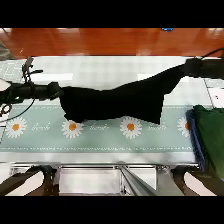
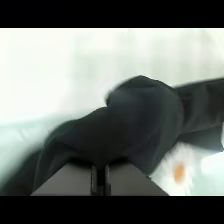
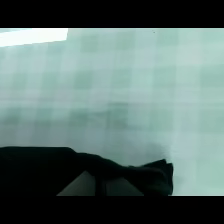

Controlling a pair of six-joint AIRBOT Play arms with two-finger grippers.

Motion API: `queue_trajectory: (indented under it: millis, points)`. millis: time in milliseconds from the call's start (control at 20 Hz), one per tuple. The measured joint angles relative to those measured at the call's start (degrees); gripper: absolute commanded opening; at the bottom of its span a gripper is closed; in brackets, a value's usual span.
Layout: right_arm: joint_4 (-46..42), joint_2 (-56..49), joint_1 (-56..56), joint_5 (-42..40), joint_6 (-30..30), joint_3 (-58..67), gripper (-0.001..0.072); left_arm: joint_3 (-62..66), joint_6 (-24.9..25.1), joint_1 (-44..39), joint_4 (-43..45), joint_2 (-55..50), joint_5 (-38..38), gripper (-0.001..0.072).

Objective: Fold the shirts.

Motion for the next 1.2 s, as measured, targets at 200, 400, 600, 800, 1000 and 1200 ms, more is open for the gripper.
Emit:
queue_trajectory:
  millis: [200, 400, 600, 800, 1000, 1200]
  points:
    - [3.3, -11.1, -0.3, -5.2, -0.6, 1.1, 0.0415, 7.4, -1.8, -0.8, -0.8, -9.1, 0.5, 0.0508]
    - [2.5, -15.2, -7.2, -2.6, -0.7, 4.2, 0.0415, 17.2, -6.2, 5.5, 6.8, -12.7, -9.8, 0.0507]
    - [8.0, -13.4, -20.5, 5.4, -5.0, 0.6, 0.0415, 17.4, -8.2, 15.9, 9.2, -9.5, -16.9, 0.0507]
    - [13.8, -10.1, -27.3, 8.6, -9.9, -11.9, 0.0414, 5.8, -3.1, 18.8, -1.6, -8.6, -19.5, 0.0506]
    - [15.8, -9.1, -29.2, 9.6, -12.8, -19.9, 0.0414, -0.2, 4.8, 17.2, -13.2, -12.7, -17.7, 0.0505]
    - [16.8, -8.8, -29.7, 10.6, -14.1, -22.5, 0.0414, 0.3, 7.4, 13.9, -17.0, -17.7, -14.6, 0.0505]
